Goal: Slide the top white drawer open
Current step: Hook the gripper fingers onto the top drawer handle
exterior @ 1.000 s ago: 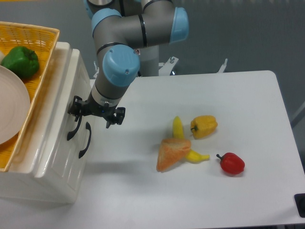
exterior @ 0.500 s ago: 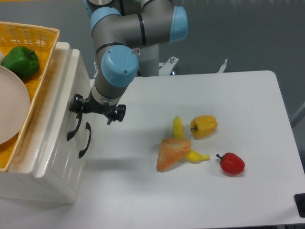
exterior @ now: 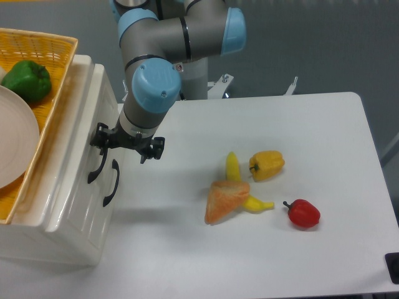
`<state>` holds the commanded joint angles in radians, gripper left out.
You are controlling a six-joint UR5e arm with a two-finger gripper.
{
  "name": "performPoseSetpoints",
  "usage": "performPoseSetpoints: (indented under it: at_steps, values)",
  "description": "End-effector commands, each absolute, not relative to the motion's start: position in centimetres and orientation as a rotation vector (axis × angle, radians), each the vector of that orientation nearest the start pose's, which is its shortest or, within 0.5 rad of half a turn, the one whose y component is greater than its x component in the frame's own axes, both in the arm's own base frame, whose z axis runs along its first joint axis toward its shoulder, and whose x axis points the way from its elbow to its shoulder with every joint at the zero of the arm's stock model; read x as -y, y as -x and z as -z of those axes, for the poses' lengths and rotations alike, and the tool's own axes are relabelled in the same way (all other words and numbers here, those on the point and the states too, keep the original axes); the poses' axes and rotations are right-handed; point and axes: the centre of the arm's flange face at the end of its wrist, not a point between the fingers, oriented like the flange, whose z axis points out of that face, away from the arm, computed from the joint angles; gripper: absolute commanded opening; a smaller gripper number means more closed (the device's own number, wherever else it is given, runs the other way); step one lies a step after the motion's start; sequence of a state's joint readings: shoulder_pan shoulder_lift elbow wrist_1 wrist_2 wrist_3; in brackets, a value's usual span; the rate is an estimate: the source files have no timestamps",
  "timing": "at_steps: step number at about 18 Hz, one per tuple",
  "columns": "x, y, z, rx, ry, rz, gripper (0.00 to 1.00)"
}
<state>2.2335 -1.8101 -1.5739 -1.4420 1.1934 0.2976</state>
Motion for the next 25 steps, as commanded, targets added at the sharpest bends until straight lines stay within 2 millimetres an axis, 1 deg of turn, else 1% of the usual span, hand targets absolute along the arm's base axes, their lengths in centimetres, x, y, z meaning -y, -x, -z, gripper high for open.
performPoseSetpoints:
  at_steps: [7, 12, 16, 25]
  values:
    - [-55.55, 21.55, -37.66, 0.572, 2.955, 0.591, 1.00]
    - [-55.71, 21.69, -37.25, 0.571, 2.958, 0.591, 1.00]
    - [-55.91, 21.84, -37.37, 0.566, 2.951, 0.582, 1.00]
    - [-56.07, 21.99, -36.98, 0.567, 2.953, 0.582, 1.00]
